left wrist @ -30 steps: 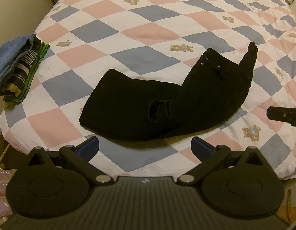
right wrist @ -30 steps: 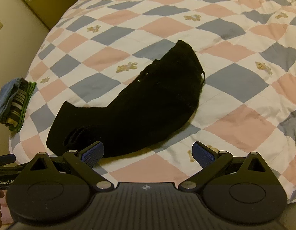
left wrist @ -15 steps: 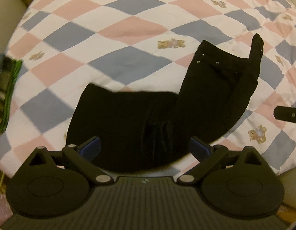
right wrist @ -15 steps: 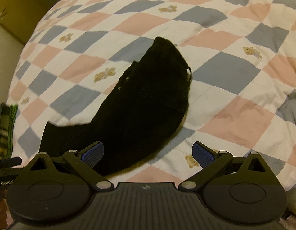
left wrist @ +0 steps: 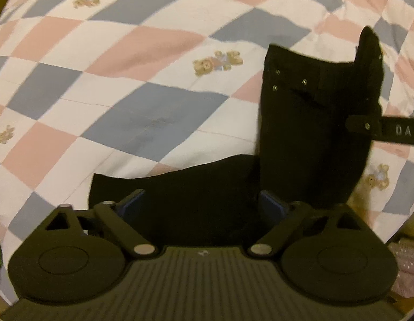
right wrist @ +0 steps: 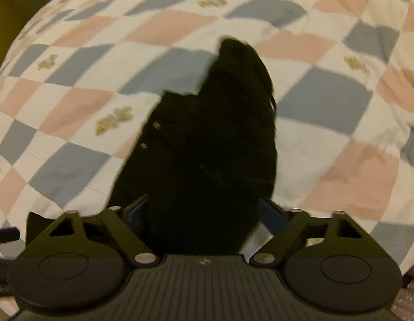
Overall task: Fold clothes
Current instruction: 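Move both grippers toward the black jeans and grasp the waistband edges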
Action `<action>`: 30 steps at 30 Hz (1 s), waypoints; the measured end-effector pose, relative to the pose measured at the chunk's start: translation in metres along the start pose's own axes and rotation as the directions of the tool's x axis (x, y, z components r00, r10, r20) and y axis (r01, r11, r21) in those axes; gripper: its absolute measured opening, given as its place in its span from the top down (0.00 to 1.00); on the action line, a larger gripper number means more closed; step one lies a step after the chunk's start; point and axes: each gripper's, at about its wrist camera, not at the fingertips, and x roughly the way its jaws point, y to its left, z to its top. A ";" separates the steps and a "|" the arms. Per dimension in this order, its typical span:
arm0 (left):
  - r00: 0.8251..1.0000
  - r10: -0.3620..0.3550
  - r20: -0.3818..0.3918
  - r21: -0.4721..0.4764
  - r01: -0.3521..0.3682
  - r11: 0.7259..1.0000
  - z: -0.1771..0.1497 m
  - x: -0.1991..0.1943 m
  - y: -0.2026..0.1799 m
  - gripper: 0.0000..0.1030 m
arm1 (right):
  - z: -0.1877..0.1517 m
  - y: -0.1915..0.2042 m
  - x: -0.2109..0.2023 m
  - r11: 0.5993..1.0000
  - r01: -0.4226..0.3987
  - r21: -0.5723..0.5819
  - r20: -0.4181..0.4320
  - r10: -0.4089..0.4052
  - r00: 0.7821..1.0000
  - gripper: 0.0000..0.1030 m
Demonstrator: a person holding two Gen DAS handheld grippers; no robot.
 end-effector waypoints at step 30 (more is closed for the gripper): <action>0.948 -0.312 -0.067 0.124 0.319 0.940 0.055 0.086 -0.061 0.69 | -0.053 -0.088 0.018 0.916 0.042 0.399 -0.080 -0.011 0.997 0.83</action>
